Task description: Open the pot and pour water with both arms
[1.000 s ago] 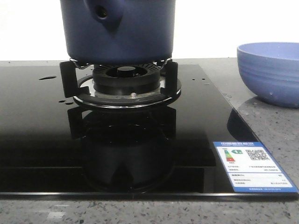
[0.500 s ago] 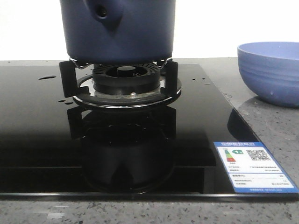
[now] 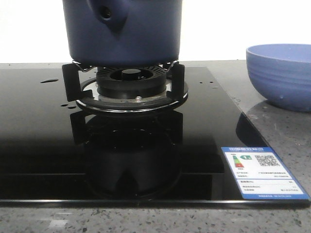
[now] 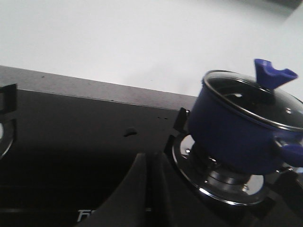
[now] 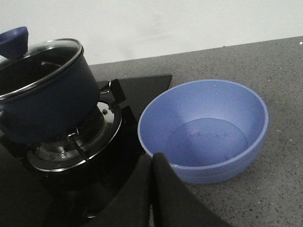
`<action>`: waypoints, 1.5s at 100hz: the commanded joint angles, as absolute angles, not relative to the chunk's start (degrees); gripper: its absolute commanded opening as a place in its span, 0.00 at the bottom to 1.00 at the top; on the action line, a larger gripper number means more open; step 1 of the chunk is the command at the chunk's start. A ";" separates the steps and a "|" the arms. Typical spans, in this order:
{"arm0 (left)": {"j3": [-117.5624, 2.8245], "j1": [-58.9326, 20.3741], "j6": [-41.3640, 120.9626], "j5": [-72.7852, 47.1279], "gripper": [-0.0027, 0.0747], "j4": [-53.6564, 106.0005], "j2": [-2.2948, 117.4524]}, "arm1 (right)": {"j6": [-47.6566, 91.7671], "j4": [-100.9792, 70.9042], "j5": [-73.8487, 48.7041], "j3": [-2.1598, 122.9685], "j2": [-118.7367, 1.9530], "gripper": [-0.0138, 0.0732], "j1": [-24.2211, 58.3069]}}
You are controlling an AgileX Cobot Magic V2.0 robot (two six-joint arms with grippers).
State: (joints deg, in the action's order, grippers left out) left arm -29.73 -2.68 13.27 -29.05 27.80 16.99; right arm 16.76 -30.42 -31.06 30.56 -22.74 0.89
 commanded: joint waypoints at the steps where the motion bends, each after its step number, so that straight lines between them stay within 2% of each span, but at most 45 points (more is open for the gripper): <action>1: -33.41 -5.45 18.49 -26.24 0.01 33.94 20.44 | 18.39 -30.53 -29.51 34.41 -26.71 0.10 0.61; 11: -34.73 -9.16 24.30 -26.24 0.02 37.38 22.92 | 20.02 -30.53 -29.92 35.76 -28.49 0.12 1.15; 18: -35.87 -11.96 27.77 -26.24 0.09 39.86 24.59 | 20.79 -30.63 -29.91 36.26 -28.72 0.19 1.61; 23: -36.77 -13.87 29.16 -26.24 0.18 41.36 25.98 | 20.79 -30.63 -29.91 36.53 -28.72 0.27 1.84; 39: -39.51 -19.64 32.24 -24.57 0.61 45.80 31.57 | 20.79 -30.85 -29.79 36.53 -28.72 0.58 1.98; 40: -39.55 -19.86 32.49 -24.42 0.63 46.00 32.10 | 20.79 -30.98 -29.79 36.53 -28.72 0.61 1.98; 46: -40.24 -22.06 34.69 -23.40 0.69 48.02 34.57 | 20.79 -31.51 -29.79 36.53 -28.72 0.66 1.98; 68: -43.49 -28.34 43.35 -18.06 0.60 51.69 44.90 | 20.79 -32.10 -30.13 36.53 -28.72 0.66 1.98; 89: -48.97 -31.60 44.88 -9.83 0.64 51.33 56.20 | 20.79 -32.10 -31.52 36.53 -28.72 0.66 1.98; 111: -57.20 -31.60 44.88 -9.65 0.69 51.28 67.85 | 20.79 -32.10 -31.61 36.53 -28.72 0.66 1.98; 150: -68.91 -31.60 45.34 -9.65 0.69 51.20 80.75 | 20.79 -32.10 -31.61 36.53 -28.72 0.66 1.98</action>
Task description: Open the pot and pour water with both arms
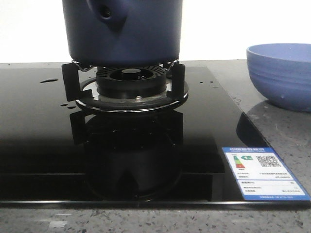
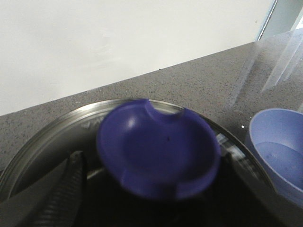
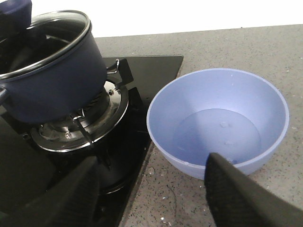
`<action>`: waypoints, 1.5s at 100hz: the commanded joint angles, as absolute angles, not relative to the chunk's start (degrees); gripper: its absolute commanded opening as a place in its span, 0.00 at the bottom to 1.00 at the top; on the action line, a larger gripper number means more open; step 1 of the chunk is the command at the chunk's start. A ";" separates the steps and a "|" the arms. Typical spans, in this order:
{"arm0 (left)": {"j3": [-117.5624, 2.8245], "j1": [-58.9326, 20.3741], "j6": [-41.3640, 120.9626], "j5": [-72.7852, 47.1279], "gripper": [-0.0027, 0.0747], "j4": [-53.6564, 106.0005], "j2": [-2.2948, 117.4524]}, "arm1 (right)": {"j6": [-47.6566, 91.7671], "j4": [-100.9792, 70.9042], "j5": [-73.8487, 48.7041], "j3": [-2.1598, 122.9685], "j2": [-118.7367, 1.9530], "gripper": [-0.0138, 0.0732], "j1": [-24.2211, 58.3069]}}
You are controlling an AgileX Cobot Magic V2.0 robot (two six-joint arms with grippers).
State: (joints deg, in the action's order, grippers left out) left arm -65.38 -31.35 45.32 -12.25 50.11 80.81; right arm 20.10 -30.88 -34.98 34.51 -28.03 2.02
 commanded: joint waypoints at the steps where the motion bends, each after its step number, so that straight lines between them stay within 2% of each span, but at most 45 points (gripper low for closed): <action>1: -69.04 -31.60 45.34 -9.65 0.69 51.20 80.75 | 20.79 -32.10 -31.61 36.53 -28.72 0.66 1.98; 25: -70.90 -31.60 45.74 -9.90 0.67 51.20 82.58 | 20.79 -32.10 -31.61 36.53 -28.72 0.66 1.98; 50: -71.57 -31.60 45.74 -10.07 0.49 51.20 82.37 | 20.79 -32.10 -31.61 36.53 -28.72 0.66 1.98; 84: -71.66 -30.70 46.17 -10.07 0.48 48.62 76.78 | 20.79 -32.10 -33.08 37.02 -31.32 0.66 1.98; 111: -71.66 -24.06 46.17 -12.14 0.48 48.15 71.57 | 16.27 -29.57 -36.68 47.01 -44.92 0.66 1.76; 125: -71.66 -18.51 46.17 -17.44 0.48 48.15 70.01 | 10.49 -22.41 -42.47 55.75 -54.73 0.66 1.14; 150: -71.66 -10.51 46.17 -23.63 0.48 48.15 68.14 | 9.95 -16.83 -52.67 69.11 -69.85 0.66 -3.85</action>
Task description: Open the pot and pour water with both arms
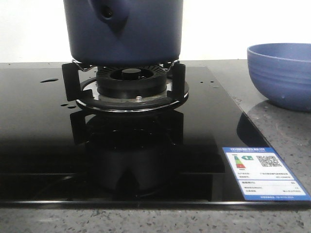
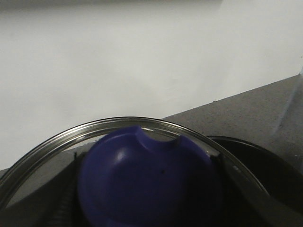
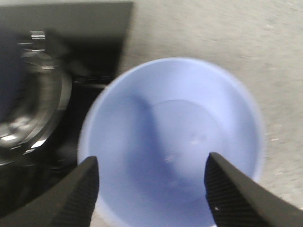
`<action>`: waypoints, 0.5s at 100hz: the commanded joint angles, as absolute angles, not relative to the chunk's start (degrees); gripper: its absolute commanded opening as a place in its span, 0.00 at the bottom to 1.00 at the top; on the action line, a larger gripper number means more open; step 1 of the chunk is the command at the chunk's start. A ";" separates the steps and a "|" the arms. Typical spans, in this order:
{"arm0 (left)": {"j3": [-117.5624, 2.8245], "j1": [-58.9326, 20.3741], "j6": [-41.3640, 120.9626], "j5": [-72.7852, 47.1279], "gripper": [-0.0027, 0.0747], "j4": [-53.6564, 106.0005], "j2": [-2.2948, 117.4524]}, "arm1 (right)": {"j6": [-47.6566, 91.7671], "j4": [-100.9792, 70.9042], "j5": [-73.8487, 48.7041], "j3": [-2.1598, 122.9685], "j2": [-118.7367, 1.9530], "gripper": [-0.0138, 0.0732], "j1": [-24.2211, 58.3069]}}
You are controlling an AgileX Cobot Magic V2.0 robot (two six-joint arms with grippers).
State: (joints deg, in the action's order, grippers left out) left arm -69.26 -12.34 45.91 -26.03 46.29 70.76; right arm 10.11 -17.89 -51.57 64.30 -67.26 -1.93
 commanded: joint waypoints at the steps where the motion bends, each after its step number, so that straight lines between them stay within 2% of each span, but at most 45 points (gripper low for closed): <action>1: -71.66 -10.20 46.17 -23.84 0.48 48.15 68.14 | 9.95 -16.70 -53.20 69.35 -70.17 0.66 -4.21; 24: -71.66 -7.88 46.17 -23.93 0.48 48.37 67.34 | 9.84 -14.12 -57.80 71.13 -77.23 0.66 -8.48; 50: -71.66 -7.88 46.17 -23.59 0.48 48.37 67.34 | 9.53 -12.80 -59.75 71.13 -81.49 0.66 -8.57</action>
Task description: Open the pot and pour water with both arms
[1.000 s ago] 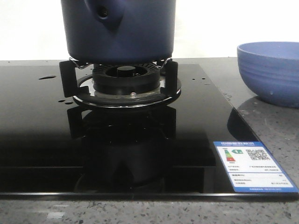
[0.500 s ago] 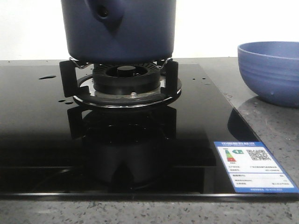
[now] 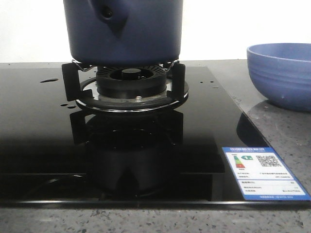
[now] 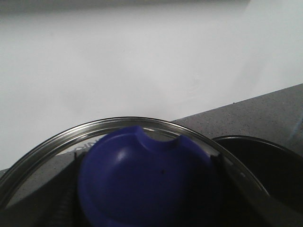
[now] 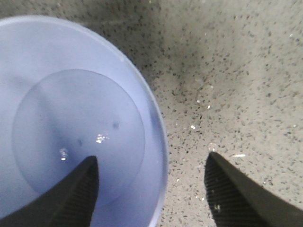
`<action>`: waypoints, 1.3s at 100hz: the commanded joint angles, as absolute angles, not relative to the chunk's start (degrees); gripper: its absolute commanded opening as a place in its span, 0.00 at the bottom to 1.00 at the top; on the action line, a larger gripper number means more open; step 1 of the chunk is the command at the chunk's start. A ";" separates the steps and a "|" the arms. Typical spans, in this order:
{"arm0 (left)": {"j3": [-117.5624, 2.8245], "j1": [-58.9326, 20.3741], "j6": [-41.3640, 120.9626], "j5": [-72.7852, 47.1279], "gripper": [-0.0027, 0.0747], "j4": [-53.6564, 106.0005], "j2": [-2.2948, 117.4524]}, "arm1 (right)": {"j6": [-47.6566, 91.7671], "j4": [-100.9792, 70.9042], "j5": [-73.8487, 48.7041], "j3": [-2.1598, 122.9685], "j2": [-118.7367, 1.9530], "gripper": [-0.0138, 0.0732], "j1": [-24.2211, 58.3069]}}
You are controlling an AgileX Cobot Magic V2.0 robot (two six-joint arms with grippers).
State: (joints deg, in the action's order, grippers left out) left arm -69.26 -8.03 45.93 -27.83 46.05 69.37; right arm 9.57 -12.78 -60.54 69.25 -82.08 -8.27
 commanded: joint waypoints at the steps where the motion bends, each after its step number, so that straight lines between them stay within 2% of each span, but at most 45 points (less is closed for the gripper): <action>1: -71.66 -7.88 46.17 -23.61 0.48 48.37 67.34 | 9.53 -12.80 -59.75 71.13 -81.63 0.66 -8.57; 12: -71.66 -7.88 46.17 -23.23 0.48 48.37 67.34 | 9.53 -12.90 -60.00 71.13 -83.19 0.56 -8.57; 34: -71.66 -7.88 46.17 -23.03 0.48 48.26 67.34 | 9.53 -12.90 -60.49 71.13 -84.44 0.17 -8.57; 42: -71.66 -7.88 46.17 -22.48 0.48 48.13 67.34 | 9.53 -12.90 -60.49 71.13 -84.44 0.08 -8.57; 66: -71.66 -7.88 46.17 -19.93 0.48 47.08 67.34 | 9.53 -14.53 -62.81 73.92 -84.33 0.07 -8.33; 102: -71.66 -7.76 46.17 -17.48 0.48 45.59 67.34 | 9.53 -16.56 -68.38 86.26 -84.33 0.10 -4.40; 130: -71.55 -1.63 46.17 -19.46 0.48 46.45 67.47 | 8.34 -21.13 -69.78 98.84 -85.81 0.10 0.30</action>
State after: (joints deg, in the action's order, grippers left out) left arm -69.26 -3.30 46.03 -22.68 44.11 69.37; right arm 8.78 -17.74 -71.09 93.62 -86.74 -0.81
